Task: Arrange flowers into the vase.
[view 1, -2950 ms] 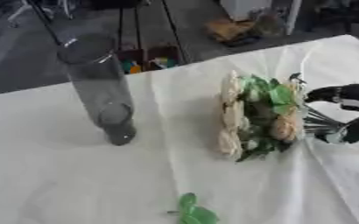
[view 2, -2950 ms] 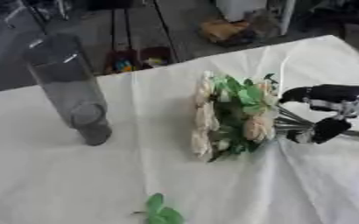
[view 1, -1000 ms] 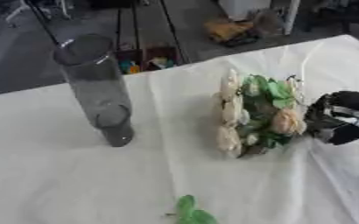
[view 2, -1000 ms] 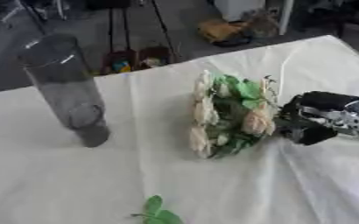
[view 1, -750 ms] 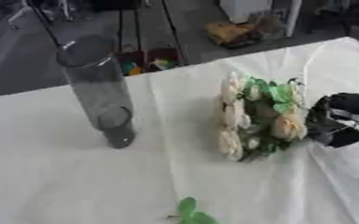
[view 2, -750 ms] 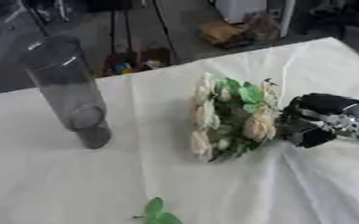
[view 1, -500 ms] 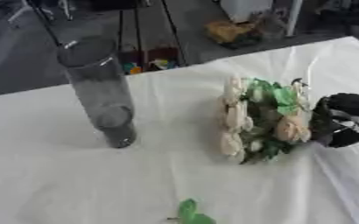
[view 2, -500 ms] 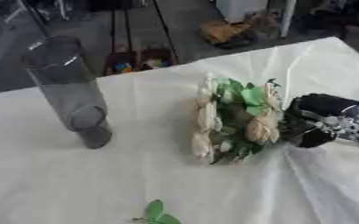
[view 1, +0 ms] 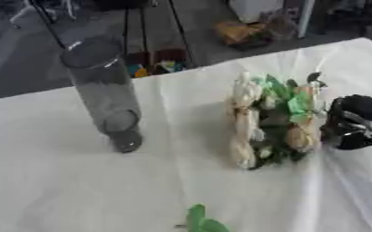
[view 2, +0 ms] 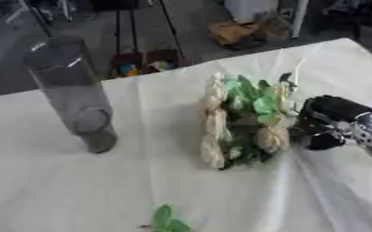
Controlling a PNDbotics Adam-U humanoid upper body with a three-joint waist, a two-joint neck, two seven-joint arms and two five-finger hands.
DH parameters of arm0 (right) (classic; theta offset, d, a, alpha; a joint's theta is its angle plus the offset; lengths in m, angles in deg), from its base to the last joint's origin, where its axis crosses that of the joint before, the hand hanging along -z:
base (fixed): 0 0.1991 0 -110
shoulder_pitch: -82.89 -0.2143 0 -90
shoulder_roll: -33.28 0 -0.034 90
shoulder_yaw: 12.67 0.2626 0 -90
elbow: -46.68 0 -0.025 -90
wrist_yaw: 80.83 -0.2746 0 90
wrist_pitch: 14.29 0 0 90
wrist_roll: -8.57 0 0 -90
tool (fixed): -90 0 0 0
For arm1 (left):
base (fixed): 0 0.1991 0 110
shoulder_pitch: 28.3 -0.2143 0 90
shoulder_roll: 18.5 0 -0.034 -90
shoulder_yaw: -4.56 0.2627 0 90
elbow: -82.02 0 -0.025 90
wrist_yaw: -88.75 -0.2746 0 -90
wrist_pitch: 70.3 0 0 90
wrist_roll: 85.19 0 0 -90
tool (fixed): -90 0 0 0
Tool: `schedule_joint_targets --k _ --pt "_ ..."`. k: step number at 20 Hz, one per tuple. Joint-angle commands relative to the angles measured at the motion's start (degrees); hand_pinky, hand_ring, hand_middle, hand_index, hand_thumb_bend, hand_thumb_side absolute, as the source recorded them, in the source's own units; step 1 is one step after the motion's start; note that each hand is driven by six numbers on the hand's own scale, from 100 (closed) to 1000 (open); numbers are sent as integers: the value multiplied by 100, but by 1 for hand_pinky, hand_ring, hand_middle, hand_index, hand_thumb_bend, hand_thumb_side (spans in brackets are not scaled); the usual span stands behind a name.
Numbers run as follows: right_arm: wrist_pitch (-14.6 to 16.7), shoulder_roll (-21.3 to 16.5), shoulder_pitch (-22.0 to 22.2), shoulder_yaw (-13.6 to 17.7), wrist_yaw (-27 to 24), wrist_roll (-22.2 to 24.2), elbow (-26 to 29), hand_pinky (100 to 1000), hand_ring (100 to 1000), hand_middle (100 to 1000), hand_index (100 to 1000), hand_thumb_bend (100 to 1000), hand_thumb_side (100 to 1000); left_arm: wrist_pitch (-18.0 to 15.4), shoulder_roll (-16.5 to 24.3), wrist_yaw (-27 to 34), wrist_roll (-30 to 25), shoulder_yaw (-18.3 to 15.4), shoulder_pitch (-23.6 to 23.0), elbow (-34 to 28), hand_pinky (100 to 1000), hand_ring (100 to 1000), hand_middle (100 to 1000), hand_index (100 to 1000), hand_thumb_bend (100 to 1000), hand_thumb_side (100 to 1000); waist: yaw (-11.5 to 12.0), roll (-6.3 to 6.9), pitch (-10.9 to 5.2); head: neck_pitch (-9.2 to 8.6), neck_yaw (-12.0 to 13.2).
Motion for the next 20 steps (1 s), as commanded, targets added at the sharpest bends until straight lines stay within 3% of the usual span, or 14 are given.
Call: schedule_joint_targets --k 1,4,11,12,13,20 --pt "-241 -116 -99 8 -123 -211 -55 100 239 100 148 100 265 4 24 22 -14 14 81 -98 501 755 733 802 212 964 6 -54 -79 -29 27" --pt "-346 -101 -106 -25 -194 -196 -11 100 218 100 131 100 228 6 22 21 -11 11 80 -98 501 755 732 802 213 964 8 -54 -74 -23 35" --pt "-430 -133 -62 -3 -435 139 208 100 218 100 116 100 243 13 26 15 -9 11 71 -98 501 756 730 802 213 964 -19 -62 -73 -2 82" --pt "-438 -147 -49 11 -505 216 268 100 219 100 116 100 294 14 28 13 -8 9 70 -98 501 756 729 802 213 963 -20 -64 -75 1 93" --pt "-452 -167 -35 32 -595 303 348 100 220 100 115 100 231 14 30 12 -6 8 69 -98 501 756 729 802 213 963 -22 -68 -78 3 102" --pt "-762 -398 41 271 -1114 739 1079 100 221 100 112 100 207 10 47 -4 9 -8 63 -98 503 756 728 803 216 962 -44 -95 -101 37 193"
